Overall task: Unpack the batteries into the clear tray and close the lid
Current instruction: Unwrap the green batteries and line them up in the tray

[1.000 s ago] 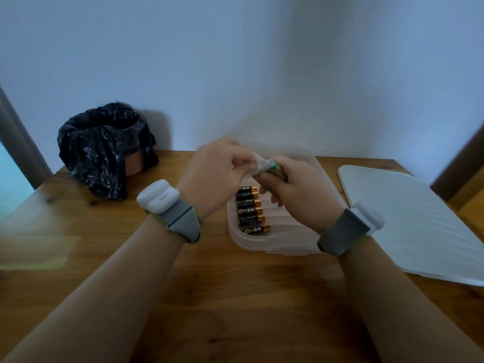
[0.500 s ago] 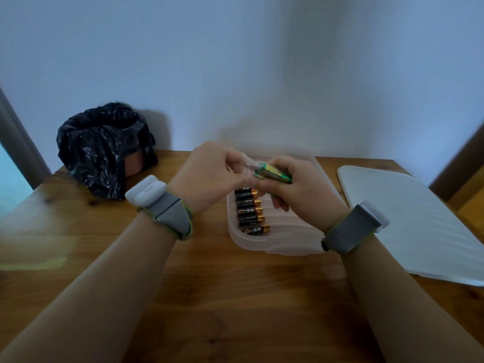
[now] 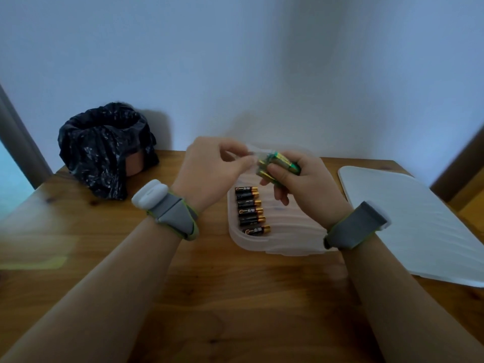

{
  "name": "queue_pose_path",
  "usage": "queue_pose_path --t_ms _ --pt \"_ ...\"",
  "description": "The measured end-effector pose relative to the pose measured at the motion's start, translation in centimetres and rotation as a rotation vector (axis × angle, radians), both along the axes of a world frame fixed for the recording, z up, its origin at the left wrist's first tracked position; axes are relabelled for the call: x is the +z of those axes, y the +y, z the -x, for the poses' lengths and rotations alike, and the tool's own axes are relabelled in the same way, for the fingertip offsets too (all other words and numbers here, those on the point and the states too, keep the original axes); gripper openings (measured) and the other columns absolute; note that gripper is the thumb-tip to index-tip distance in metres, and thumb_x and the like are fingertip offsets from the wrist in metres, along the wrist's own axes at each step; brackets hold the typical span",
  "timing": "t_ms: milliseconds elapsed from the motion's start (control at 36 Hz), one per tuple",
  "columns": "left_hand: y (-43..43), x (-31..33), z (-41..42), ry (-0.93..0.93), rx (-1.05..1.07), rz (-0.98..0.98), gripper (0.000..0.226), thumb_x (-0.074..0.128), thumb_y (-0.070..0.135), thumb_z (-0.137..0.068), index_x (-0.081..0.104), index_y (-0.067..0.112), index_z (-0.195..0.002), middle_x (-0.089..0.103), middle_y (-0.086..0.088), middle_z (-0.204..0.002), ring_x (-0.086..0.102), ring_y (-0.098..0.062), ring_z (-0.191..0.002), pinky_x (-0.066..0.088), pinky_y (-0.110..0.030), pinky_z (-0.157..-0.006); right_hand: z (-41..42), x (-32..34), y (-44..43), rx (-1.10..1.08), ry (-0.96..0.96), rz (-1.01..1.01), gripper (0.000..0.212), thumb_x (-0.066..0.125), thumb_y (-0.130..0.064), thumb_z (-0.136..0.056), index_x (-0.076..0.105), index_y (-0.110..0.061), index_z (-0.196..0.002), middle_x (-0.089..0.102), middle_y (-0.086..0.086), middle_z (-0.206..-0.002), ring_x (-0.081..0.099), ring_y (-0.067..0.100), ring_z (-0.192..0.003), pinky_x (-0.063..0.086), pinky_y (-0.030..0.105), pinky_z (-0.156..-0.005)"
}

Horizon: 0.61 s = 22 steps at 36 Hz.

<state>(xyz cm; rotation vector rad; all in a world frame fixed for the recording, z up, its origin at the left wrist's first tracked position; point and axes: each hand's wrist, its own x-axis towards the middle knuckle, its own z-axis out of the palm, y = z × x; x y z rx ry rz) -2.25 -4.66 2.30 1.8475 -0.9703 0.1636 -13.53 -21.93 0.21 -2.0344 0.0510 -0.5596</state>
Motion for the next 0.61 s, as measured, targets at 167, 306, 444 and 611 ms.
queue_pose_path --t_ms 167,306,444,611 --pt "0.0 0.0 -0.2 0.339 -0.027 0.287 0.016 0.067 0.014 -0.093 0.069 0.004 -0.105 0.078 -0.007 -0.091 0.076 -0.016 -0.084 0.059 -0.042 -0.086 -0.2 -0.5 -1.0 -0.081 -0.014 -0.073 0.016 0.061 -0.026 -0.101 0.074 -0.016 -0.099 0.079 0.011 -0.088 0.064 0.046 -0.064 0.055 0.046 -0.061" --pt "-0.5 -0.6 -1.0 0.469 -0.005 0.348 0.016 0.063 0.014 -0.095 0.071 0.008 -0.108 0.077 -0.011 -0.091 0.075 -0.023 -0.088 0.060 -0.046 -0.084 -0.2 -0.7 -1.0 -0.112 0.032 -0.078 0.016 0.061 -0.025 -0.104 0.073 -0.014 -0.101 0.079 0.008 -0.089 0.065 0.034 -0.062 0.055 0.044 -0.061" --pt "-1.5 -0.8 -1.3 0.410 -0.017 0.252 0.017 0.061 0.015 -0.096 0.074 0.014 -0.107 0.076 -0.011 -0.093 0.074 -0.025 -0.087 0.060 -0.044 -0.083 -0.1 -0.7 -0.9 -0.157 0.057 -0.096 0.016 0.063 -0.028 -0.103 0.073 -0.015 -0.101 0.080 0.004 -0.091 0.067 0.030 -0.064 0.055 0.046 -0.061" --pt "-2.8 -1.2 -1.9 0.280 -0.023 0.082 0.018 0.062 0.016 -0.094 0.076 0.019 -0.105 0.076 -0.003 -0.090 0.072 -0.011 -0.084 0.059 -0.036 -0.086 -0.2 -0.4 -0.7 -0.193 0.083 -0.238 0.015 0.068 -0.025 -0.100 0.071 -0.013 -0.107 0.081 0.008 -0.093 0.076 0.032 -0.073 0.057 0.042 -0.061"
